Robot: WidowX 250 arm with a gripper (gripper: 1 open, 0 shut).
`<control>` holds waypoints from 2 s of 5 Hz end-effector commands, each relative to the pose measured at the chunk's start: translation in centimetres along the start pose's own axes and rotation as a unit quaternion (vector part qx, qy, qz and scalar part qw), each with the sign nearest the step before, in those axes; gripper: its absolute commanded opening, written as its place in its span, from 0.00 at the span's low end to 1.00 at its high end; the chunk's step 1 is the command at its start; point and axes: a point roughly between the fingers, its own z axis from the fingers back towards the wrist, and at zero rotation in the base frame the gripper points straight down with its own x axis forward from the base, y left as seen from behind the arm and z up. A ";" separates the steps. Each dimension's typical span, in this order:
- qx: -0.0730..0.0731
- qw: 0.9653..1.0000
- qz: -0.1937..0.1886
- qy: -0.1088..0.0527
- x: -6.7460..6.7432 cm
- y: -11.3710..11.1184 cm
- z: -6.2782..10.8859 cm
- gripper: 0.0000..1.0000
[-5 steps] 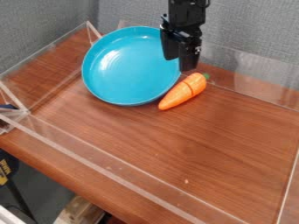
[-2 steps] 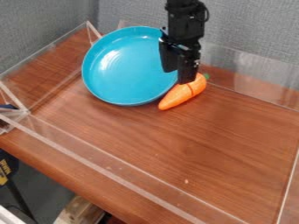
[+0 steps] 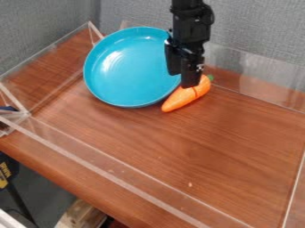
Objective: Remove the red object from the blue plate and put it on the table
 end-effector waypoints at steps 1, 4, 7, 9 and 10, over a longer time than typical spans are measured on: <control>0.013 0.999 -0.040 -0.007 0.6 -0.3 0.6 0.00; 0.017 1.000 0.023 -0.012 1.6 -1.0 -0.3 0.00; 0.020 1.000 0.008 -0.010 2.8 -3.3 -1.1 0.00; 0.030 1.000 0.002 -0.007 0.9 -2.4 0.2 0.00; 0.043 0.998 0.037 -0.014 0.7 -2.2 1.1 1.00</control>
